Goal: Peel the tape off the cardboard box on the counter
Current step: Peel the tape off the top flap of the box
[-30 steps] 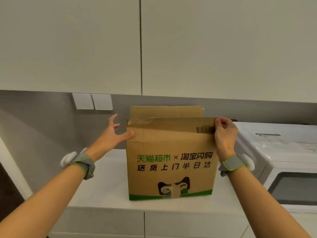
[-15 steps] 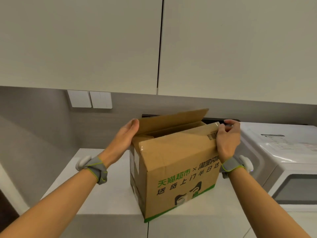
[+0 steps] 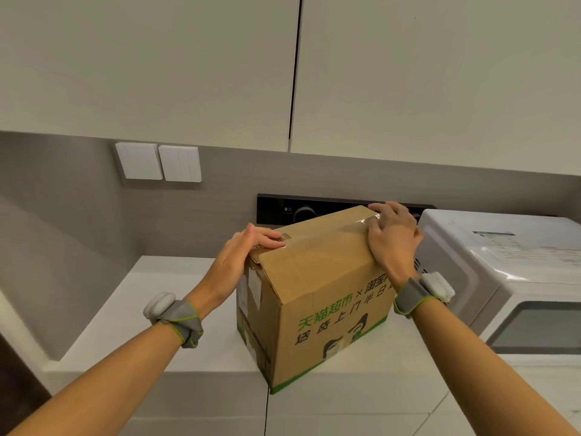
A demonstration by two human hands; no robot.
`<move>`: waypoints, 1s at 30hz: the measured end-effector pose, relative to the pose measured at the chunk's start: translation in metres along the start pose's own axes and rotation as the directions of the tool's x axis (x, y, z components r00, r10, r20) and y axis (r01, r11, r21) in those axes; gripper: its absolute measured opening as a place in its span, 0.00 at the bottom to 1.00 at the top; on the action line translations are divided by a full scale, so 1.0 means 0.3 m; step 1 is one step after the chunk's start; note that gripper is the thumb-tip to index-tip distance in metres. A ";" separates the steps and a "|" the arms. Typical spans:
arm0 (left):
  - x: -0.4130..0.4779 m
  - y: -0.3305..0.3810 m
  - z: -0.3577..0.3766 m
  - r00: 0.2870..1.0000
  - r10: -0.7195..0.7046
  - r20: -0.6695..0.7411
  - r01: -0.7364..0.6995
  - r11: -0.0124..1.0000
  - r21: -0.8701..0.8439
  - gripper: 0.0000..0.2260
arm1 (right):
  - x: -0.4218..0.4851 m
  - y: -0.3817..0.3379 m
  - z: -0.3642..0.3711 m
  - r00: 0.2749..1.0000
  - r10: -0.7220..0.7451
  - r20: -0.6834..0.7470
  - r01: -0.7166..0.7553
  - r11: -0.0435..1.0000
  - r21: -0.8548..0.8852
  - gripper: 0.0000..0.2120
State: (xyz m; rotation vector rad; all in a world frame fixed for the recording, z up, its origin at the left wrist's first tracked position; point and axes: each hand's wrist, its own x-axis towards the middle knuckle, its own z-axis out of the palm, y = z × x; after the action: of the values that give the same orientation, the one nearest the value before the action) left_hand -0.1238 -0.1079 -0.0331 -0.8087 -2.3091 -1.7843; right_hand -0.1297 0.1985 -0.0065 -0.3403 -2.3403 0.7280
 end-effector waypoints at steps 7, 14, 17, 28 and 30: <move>-0.022 0.035 0.029 0.997 -0.016 -0.070 0.012 0.998 -0.060 0.29 | -0.112 -0.137 -0.008 0.950 -0.221 0.220 0.230 0.973 -0.016 0.15; -0.062 0.077 0.028 0.984 0.007 -0.177 0.001 0.999 0.041 0.19 | -0.225 -0.272 -0.021 0.842 -0.484 0.238 0.458 0.875 0.159 0.17; -0.097 0.108 0.036 0.928 0.113 -0.356 -0.064 0.987 0.145 0.13 | -0.253 -0.300 -0.017 0.825 -0.528 0.201 0.484 0.844 0.230 0.13; -0.235 0.209 0.072 0.952 -0.094 -0.292 0.109 0.993 0.039 0.05 | -0.314 -0.309 -0.015 0.773 -0.625 0.107 0.551 0.745 0.377 0.10; -0.238 0.218 0.081 0.963 -0.093 -0.255 0.101 0.995 0.016 0.05 | -0.326 -0.308 -0.016 0.759 -0.644 0.093 0.568 0.726 0.388 0.10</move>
State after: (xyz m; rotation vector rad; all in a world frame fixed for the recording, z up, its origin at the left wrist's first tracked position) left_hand -0.0264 -0.0989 -0.0125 -0.4385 -2.2344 -1.7695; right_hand -0.0576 0.0850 0.0000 0.6860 -2.2538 0.8317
